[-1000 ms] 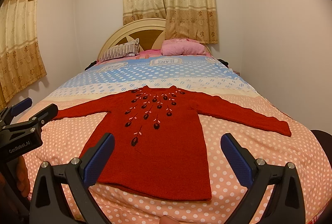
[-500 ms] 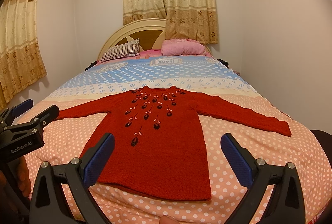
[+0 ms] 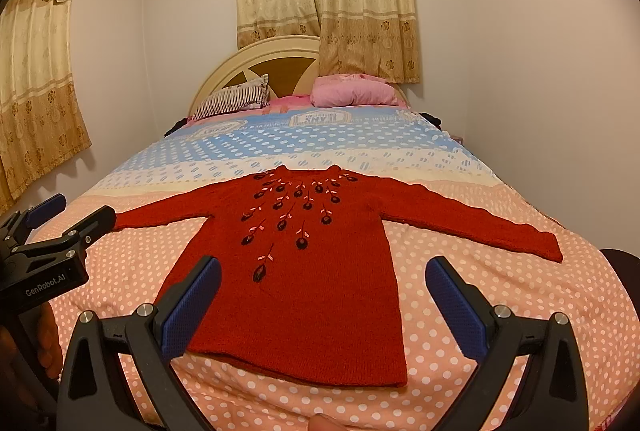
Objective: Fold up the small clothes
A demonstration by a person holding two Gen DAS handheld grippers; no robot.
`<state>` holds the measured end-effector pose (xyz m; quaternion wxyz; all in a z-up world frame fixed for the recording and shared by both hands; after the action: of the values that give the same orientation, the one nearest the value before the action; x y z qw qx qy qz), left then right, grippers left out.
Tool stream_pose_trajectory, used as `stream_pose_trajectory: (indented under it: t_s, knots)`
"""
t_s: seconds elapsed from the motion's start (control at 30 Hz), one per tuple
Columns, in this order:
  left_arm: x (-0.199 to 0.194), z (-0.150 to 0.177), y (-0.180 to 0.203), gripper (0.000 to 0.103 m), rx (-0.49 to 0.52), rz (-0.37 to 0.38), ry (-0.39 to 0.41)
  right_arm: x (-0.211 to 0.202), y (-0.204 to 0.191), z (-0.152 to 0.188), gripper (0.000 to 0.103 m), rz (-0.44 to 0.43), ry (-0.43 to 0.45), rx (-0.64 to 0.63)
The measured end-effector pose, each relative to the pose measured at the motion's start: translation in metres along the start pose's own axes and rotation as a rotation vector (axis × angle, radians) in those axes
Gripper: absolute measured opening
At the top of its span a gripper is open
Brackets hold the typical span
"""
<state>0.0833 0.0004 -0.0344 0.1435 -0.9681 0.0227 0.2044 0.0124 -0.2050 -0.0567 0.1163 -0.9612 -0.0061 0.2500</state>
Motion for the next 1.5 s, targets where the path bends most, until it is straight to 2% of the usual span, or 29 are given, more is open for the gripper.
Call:
stream_pose_trajectory:
  t_s: [0.43, 0.73, 0.9, 1.13, 1.33, 1.5]
  knots:
    - [0.015, 0.009, 0.004, 0.103, -0.003, 0.019, -0.028, 0.009, 0.003, 0.004, 0.102, 0.010, -0.021, 0.002]
    - [0.039, 0.004, 0.014, 0.103, 0.046, 0.043, -0.042, 0.032, 0.028, 0.002, 0.102, 0.036, -0.043, 0.033]
    - [0.060, -0.005, 0.016, 0.103, 0.072, 0.052, -0.038, 0.052, 0.056, -0.004, 0.102, 0.074, -0.053, 0.065]
    - [0.106, -0.005, 0.018, 0.103, 0.102, 0.049, -0.067, 0.083, 0.129, -0.017, 0.102, 0.182, -0.077, 0.134]
    - [0.158, 0.005, 0.016, 0.103, 0.113, 0.028, -0.126, 0.113, 0.226, -0.029, 0.100, 0.323, -0.116, 0.240]
    - [0.199, 0.022, 0.013, 0.103, 0.124, 0.011, -0.195, 0.134, 0.307, -0.035, 0.087, 0.428, -0.162, 0.352]
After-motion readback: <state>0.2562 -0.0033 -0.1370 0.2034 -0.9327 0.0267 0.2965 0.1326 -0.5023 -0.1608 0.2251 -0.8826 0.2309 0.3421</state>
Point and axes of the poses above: each gripper's, at about its wrist camera, not at the fingertips, and x roughly the way its jaws point, y to its right, z to its underside, the point moved 9 cm from there along x, roughly the way its jaws point, and after that the axes turned 12 degrees about x, right-handed, at the moved point
